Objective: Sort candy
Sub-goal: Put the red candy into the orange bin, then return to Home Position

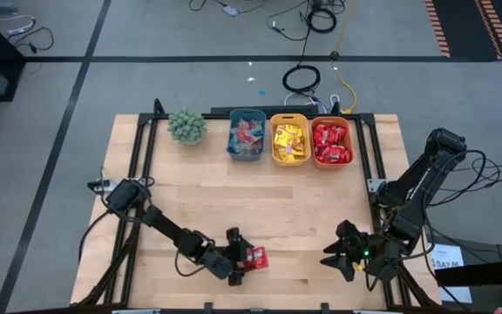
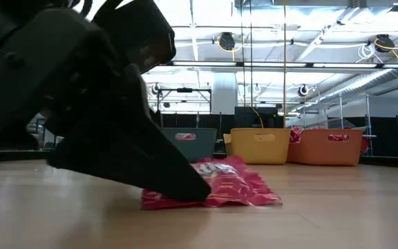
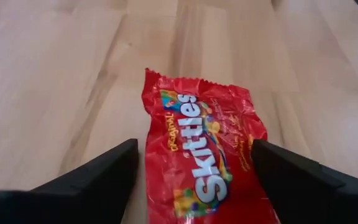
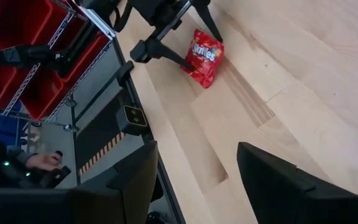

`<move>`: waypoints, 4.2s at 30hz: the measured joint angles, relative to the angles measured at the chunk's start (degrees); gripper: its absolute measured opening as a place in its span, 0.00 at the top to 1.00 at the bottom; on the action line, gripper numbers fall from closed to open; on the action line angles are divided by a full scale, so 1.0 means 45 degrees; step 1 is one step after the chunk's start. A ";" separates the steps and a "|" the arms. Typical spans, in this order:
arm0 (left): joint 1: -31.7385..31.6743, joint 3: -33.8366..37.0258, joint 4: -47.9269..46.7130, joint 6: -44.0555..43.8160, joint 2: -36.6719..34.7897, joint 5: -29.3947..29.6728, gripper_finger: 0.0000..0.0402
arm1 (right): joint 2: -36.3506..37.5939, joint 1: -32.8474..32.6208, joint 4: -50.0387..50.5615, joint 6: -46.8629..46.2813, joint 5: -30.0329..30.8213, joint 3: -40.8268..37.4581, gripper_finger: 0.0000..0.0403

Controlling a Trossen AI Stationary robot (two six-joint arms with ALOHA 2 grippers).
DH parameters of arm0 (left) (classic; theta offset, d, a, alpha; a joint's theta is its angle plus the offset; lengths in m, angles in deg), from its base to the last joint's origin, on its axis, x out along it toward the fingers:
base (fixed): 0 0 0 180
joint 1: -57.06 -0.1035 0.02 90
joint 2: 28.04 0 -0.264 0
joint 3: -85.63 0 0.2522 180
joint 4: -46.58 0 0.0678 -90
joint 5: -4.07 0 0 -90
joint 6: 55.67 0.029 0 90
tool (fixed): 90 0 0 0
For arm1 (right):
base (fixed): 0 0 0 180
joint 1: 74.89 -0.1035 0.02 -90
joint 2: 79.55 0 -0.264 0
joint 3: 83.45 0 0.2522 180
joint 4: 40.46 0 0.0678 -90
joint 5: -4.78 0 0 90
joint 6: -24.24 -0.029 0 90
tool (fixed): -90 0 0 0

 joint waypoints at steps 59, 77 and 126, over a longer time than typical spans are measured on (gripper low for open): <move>-1.1062 -1.6815 -0.2834 0.7764 0.6454 -0.7524 0.58 | -0.1185 0.2181 0.1572 -0.4772 0.3160 0.0005 0.47; -1.1075 -1.6881 -1.0227 0.6540 0.1226 -0.8338 0.58 | -0.1160 0.2176 0.2903 0.4420 -0.0685 0.0005 0.47; -0.9130 0.5948 0.1302 0.3701 -1.3756 -0.8547 0.58 | 1.4256 1.1880 -0.6084 1.7017 -0.5949 -1.0589 0.47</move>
